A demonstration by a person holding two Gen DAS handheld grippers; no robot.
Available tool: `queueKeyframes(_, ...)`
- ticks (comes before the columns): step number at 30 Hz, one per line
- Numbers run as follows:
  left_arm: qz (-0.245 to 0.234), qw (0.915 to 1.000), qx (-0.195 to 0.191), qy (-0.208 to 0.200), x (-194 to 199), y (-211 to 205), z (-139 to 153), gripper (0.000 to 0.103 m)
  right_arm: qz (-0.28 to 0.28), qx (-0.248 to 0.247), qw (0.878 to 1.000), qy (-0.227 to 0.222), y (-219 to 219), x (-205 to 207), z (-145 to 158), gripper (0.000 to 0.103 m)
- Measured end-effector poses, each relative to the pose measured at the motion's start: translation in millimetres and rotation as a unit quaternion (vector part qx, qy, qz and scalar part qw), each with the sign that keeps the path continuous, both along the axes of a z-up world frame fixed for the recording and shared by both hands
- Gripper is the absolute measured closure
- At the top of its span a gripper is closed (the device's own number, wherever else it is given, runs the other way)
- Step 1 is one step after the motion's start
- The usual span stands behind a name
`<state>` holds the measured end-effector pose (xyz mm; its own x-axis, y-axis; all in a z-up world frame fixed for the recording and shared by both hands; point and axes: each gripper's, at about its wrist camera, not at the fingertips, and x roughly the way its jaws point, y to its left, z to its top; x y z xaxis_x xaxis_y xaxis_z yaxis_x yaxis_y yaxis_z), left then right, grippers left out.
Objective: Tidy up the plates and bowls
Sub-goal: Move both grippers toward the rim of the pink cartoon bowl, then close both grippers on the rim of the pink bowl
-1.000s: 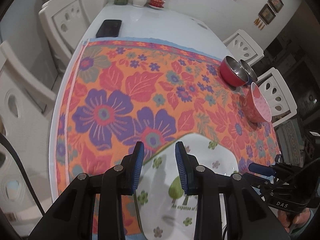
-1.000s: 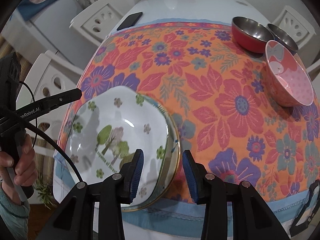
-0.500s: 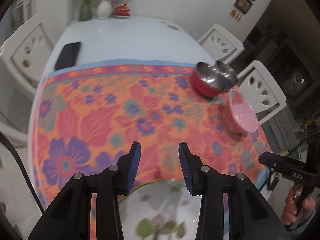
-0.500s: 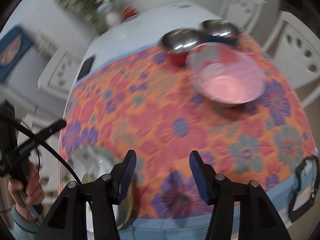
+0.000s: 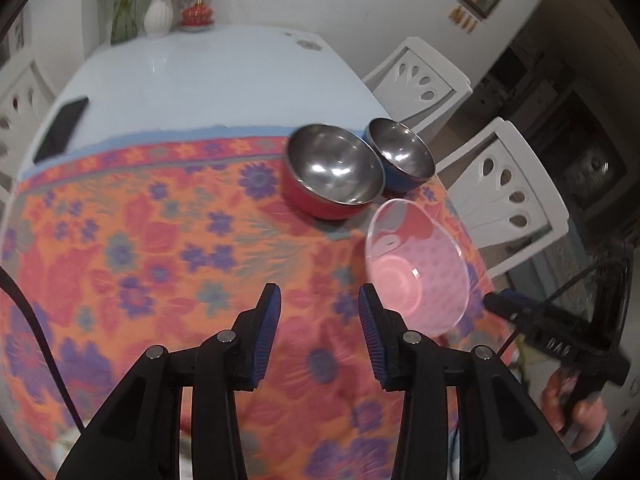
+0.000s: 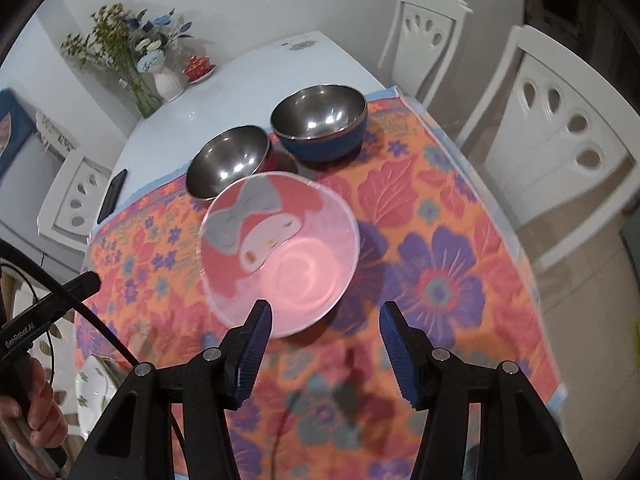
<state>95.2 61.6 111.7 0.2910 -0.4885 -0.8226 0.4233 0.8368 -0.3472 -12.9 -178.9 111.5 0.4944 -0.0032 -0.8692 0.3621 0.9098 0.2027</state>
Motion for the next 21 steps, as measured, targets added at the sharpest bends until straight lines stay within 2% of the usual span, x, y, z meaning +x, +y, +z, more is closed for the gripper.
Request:
queueKeyframes(3,0.018,0.9993,-0.019,0.026,6,-18,-14,0.065,0.017,0.008,1.0,0.01,-15,11,-12,0.049)
queueKeyframes(6,0.034,0.9982,-0.022,0.044,11,-36,-30,0.065,0.031,0.019,0.999,0.014,-26,20,-24,0.049)
queueKeyframes(13,0.031,0.9988,0.005,0.037,13,-73,-53,0.068,0.051,0.064,0.996,0.039,-40,48,-53,0.049)
queueKeyframes(15,0.029,0.9989,0.01,0.035,15,-80,-58,0.07,0.054,0.079,0.995,0.035,-41,54,-58,0.053)
queueKeyframes(17,0.026,0.999,0.014,0.035,15,-87,-65,0.074,0.064,0.086,0.994,0.034,-40,61,-62,0.063)
queueKeyframes(21,0.024,0.9988,0.012,0.042,15,-94,-75,0.086,0.081,0.078,0.993,0.035,-34,70,-68,0.075)
